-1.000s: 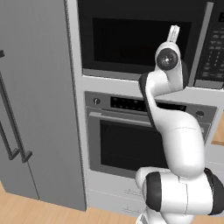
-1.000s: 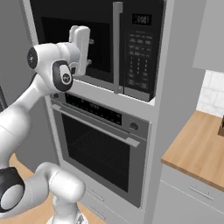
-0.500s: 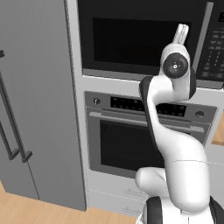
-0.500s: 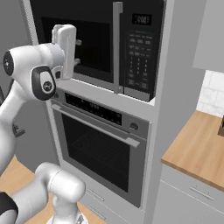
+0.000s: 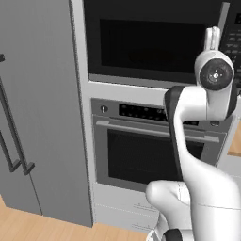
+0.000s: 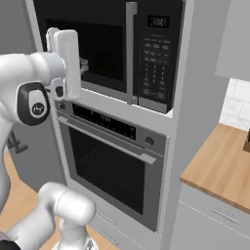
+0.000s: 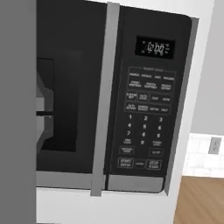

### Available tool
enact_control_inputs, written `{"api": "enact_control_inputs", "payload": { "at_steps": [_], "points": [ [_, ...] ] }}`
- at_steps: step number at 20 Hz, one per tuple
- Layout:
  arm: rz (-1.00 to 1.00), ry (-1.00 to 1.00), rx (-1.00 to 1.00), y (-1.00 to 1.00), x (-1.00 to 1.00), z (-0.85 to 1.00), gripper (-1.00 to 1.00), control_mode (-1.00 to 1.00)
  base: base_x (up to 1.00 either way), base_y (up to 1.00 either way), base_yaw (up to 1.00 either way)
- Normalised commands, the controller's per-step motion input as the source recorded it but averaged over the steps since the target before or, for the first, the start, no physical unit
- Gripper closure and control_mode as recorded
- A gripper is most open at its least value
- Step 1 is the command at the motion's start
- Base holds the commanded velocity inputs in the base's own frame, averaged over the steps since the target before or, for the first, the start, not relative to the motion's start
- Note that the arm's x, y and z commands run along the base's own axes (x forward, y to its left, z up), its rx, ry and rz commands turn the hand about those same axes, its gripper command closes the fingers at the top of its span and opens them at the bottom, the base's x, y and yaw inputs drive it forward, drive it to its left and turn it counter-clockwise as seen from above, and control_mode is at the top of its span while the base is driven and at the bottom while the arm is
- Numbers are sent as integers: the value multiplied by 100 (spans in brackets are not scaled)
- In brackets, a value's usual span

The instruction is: Pick the bell pepper from the sink and place it in the bowl. Then pick the bowl and place it in the microwave. Then close the microwave door and press the start button.

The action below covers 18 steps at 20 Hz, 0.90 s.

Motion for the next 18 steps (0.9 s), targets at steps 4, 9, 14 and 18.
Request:
{"api": "enact_control_inputs", "payload": {
  "at_steps": [4,9,14,18],
  "points": [
    [11,41,-36,-28,-30,-1,100,-100,0,0,0],
    [15,43,-38,-7,-36,-2,100,-100,0,0,0],
    [15,35,-29,-15,-48,0,100,-100,0,0,0],
    [13,22,-31,-8,-56,0,100,-100,0,0,0]
  ]
}}
